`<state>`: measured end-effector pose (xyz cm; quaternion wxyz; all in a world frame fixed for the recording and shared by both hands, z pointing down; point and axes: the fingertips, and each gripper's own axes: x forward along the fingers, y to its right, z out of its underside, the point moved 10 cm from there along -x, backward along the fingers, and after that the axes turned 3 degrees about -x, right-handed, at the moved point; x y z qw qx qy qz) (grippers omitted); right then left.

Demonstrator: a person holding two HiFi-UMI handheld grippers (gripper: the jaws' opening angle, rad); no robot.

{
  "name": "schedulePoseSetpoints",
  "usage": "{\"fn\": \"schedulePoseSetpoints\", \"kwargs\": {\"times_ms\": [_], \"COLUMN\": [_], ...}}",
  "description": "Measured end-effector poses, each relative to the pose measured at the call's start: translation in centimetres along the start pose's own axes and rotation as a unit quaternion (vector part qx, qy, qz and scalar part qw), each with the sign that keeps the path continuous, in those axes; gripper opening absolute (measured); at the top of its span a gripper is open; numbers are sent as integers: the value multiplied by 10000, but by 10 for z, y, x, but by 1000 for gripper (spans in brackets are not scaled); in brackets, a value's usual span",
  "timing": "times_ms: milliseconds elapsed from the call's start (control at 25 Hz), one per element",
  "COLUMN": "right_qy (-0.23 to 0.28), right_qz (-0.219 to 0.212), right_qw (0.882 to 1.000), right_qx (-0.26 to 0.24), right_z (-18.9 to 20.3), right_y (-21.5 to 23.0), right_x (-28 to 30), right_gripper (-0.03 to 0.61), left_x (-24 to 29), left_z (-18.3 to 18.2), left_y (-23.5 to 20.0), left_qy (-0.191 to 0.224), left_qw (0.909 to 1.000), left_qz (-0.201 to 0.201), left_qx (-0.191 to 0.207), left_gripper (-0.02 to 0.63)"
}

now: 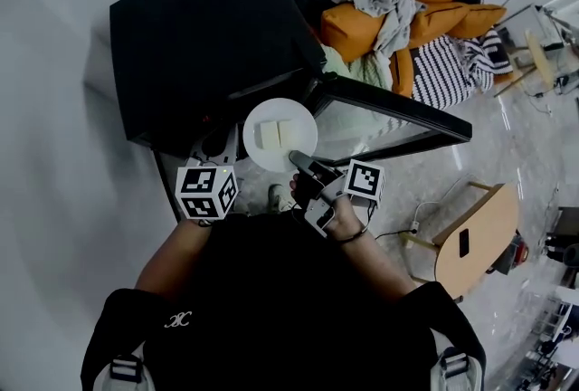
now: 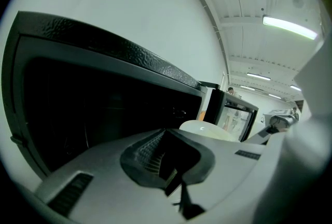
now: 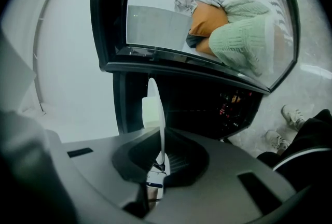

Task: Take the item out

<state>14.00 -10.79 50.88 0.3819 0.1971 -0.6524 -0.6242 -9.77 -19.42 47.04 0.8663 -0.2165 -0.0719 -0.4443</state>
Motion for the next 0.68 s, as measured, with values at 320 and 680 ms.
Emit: {"fn": "schedulePoseSetpoints", "kwargs": {"times_ms": [320, 680], "right_qy": [-48, -44], "right_qz": [-20, 27], "right_qw": [10000, 10000], "right_qx": [16, 1], "right_z": [1, 0], "right_y": [2, 6], "right_x": [1, 0], "right_gripper": [23, 25], "left_x": [1, 3], "left_z": [4, 8], "left_y": [-1, -3], "left_qy": [-2, -36], "left_qw": [10000, 9998], "left_qz": [-17, -21], "left_qx": [-43, -171], "left_gripper": [8, 8]}}
